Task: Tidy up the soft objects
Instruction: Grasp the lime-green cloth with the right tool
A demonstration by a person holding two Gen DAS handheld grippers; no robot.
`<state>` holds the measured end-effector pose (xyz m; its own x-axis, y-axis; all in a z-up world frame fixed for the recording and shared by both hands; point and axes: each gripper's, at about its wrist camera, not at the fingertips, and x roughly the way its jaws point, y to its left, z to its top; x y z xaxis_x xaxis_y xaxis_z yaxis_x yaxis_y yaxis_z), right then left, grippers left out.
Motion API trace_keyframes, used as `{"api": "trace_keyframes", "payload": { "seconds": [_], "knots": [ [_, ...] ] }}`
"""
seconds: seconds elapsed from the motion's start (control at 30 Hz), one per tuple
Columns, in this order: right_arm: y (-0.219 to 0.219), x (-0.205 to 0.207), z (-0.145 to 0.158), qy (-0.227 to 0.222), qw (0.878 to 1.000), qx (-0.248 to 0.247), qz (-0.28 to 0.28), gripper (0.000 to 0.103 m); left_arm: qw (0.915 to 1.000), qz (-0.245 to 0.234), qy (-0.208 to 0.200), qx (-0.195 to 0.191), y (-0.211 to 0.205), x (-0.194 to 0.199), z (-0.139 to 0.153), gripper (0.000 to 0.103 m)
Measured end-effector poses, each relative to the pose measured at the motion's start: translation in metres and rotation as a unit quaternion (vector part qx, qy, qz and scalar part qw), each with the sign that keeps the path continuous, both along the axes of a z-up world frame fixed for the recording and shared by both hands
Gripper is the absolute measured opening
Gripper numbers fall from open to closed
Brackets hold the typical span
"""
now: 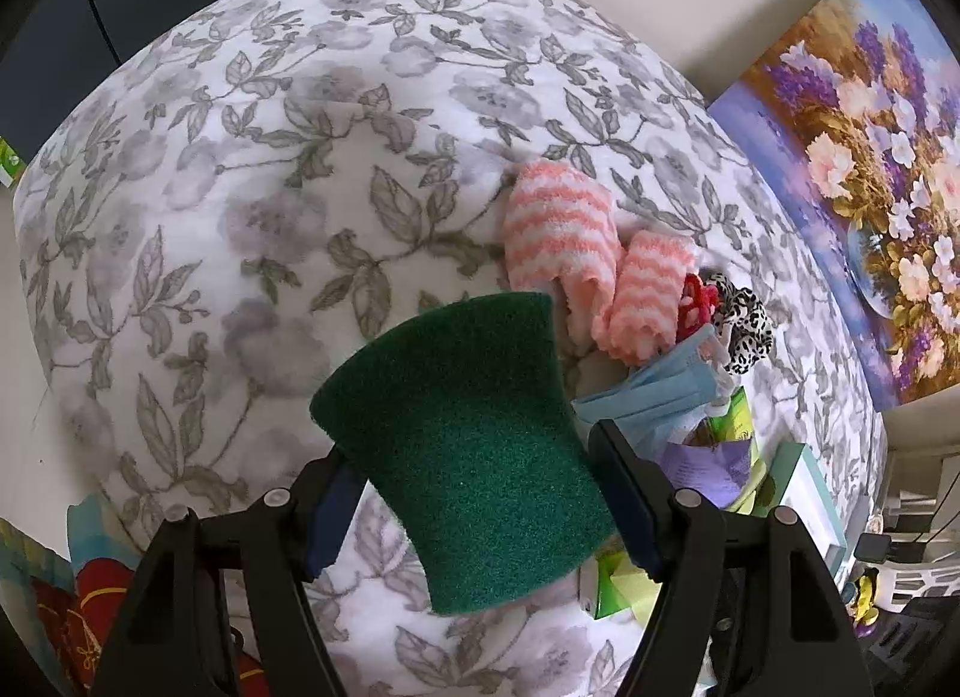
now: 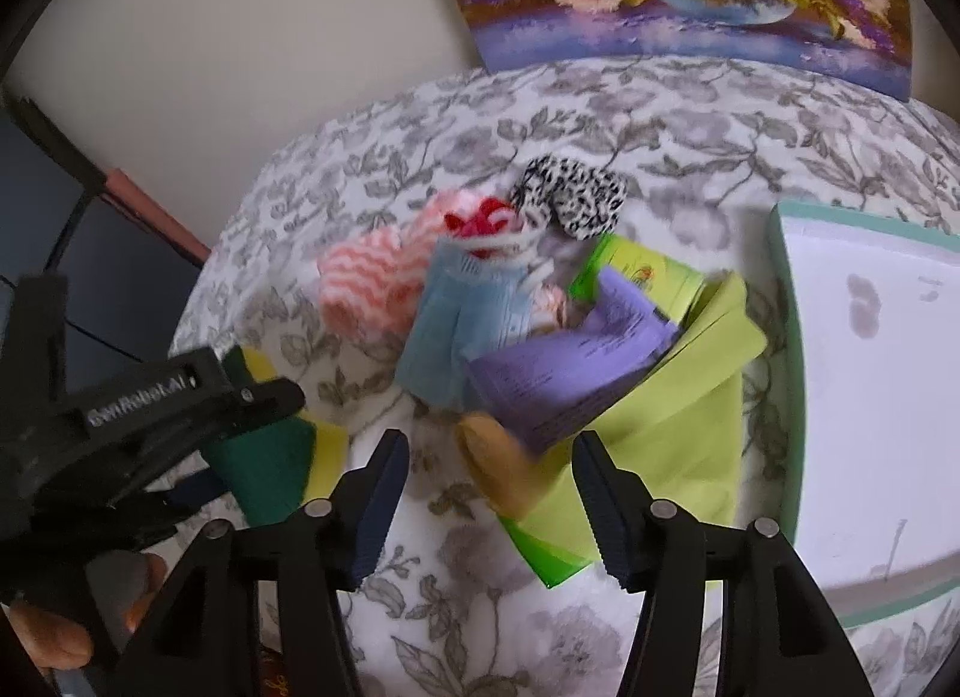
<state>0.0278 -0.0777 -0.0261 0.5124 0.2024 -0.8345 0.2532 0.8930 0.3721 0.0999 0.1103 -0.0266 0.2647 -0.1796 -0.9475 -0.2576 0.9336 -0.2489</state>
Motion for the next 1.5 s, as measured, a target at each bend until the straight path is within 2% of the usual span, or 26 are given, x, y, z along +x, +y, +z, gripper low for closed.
{"api": "trace_keyframes", "payload": {
  "seconds": [0.1, 0.23, 0.6, 0.7, 0.77, 0.87, 0.97, 1.07, 1.3, 1.37, 1.4, 1.5],
  "knots": [
    [-0.012, -0.003, -0.002, 0.006, 1.0, -0.001, -0.026, 0.06, 1.0, -0.001, 0.0, 0.001, -0.002, 0.0, 0.001, 0.075],
    [-0.028, -0.004, -0.017, 0.039, 0.997, -0.025, -0.061, 0.06, 1.0, -0.005, 0.006, 0.001, -0.004, 0.002, -0.003, 0.075],
    [-0.04, -0.001, -0.047, 0.085, 0.992, -0.056, -0.072, 0.06, 0.9997, -0.02, 0.014, 0.004, -0.011, 0.006, -0.008, 0.075],
    [-0.046, -0.002, -0.053, 0.083, 0.993, -0.038, -0.08, 0.046, 0.9996, -0.024, 0.013, 0.003, -0.013, 0.007, -0.007, 0.075],
    [-0.049, -0.002, -0.054, 0.074, 0.994, -0.019, -0.082, 0.03, 0.9996, -0.026, 0.013, 0.004, -0.014, 0.008, -0.008, 0.075],
    [-0.05, -0.003, -0.053, 0.074, 0.993, -0.027, -0.089, 0.014, 0.9995, -0.028, 0.015, 0.005, -0.015, 0.008, -0.008, 0.075],
    [-0.059, -0.007, -0.059, 0.078, 0.992, -0.005, -0.103, 0.004, 0.9995, -0.029, 0.015, 0.005, -0.015, 0.008, -0.008, 0.075],
    [-0.065, -0.01, -0.059, 0.072, 0.991, 0.013, -0.11, 0.0, 0.9994, -0.03, 0.013, 0.007, -0.017, 0.008, -0.008, 0.075],
    [-0.076, -0.017, -0.035, 0.04, 0.992, 0.012, -0.117, 0.0, 0.9992, -0.037, 0.008, 0.011, -0.021, 0.008, -0.004, 0.075],
    [-0.077, -0.017, -0.032, 0.041, 0.993, 0.005, -0.113, 0.001, 0.9992, -0.038, 0.008, 0.011, -0.021, 0.008, -0.004, 0.075],
    [-0.077, -0.017, -0.031, 0.043, 0.993, 0.003, -0.113, 0.005, 0.9992, -0.038, 0.008, 0.01, -0.02, 0.008, -0.004, 0.075],
    [-0.078, -0.017, -0.033, 0.052, 0.993, -0.001, -0.107, 0.005, 0.9992, -0.038, 0.008, 0.01, -0.021, 0.008, -0.004, 0.075]
  ]
}}
